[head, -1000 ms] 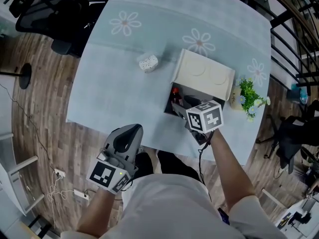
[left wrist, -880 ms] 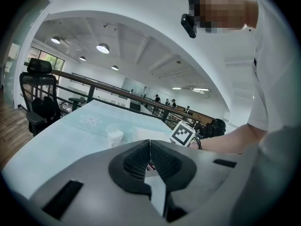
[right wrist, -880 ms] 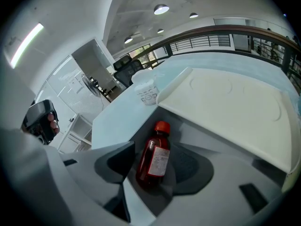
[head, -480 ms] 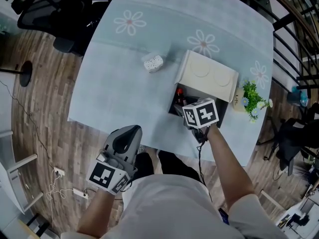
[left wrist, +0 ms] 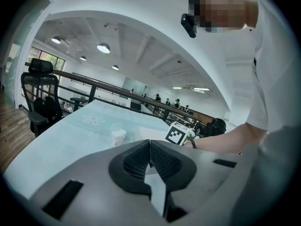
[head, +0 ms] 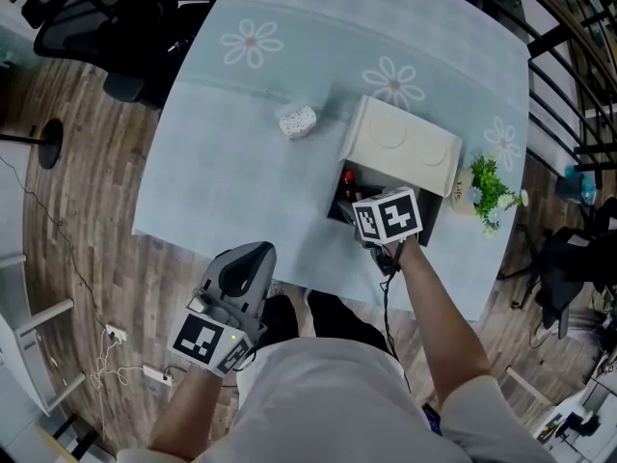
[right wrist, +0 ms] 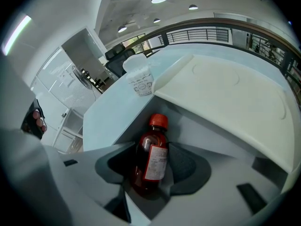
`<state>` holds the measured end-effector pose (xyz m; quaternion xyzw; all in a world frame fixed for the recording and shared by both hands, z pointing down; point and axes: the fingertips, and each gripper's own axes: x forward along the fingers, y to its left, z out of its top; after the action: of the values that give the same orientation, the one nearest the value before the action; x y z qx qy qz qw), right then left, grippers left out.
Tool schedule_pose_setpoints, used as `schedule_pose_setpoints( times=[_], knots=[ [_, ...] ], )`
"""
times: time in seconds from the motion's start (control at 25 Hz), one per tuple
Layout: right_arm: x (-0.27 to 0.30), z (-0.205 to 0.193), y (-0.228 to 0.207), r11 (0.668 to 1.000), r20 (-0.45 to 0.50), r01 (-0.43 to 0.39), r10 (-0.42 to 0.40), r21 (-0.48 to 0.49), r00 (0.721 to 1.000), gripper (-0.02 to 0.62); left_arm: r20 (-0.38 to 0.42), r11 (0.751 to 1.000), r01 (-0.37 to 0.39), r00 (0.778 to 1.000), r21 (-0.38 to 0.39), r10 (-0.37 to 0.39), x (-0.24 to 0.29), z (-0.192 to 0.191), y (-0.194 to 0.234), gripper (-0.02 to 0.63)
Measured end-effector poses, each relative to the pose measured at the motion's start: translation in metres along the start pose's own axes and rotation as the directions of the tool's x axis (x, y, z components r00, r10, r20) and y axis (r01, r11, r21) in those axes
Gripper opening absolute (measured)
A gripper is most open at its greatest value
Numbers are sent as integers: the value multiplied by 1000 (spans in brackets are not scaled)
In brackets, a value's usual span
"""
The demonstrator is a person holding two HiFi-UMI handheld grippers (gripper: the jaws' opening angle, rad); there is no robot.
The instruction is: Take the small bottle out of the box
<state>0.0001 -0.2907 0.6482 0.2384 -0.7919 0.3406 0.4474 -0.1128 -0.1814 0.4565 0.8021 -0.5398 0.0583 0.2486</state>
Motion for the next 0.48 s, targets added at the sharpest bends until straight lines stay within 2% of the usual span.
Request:
schedule_pose_setpoints(
  times=[0.2,0.48],
  knots=[
    [-6,-2,-6,1000,17,29,-29,-8,999,221,-3,1000,7,1000,11,-7,0,1,-4,21],
    [-29,2,-8,999,92,32,-32,1,995,210,1,999,24,1000,38,-24,-2,7,-17,21]
  ],
)
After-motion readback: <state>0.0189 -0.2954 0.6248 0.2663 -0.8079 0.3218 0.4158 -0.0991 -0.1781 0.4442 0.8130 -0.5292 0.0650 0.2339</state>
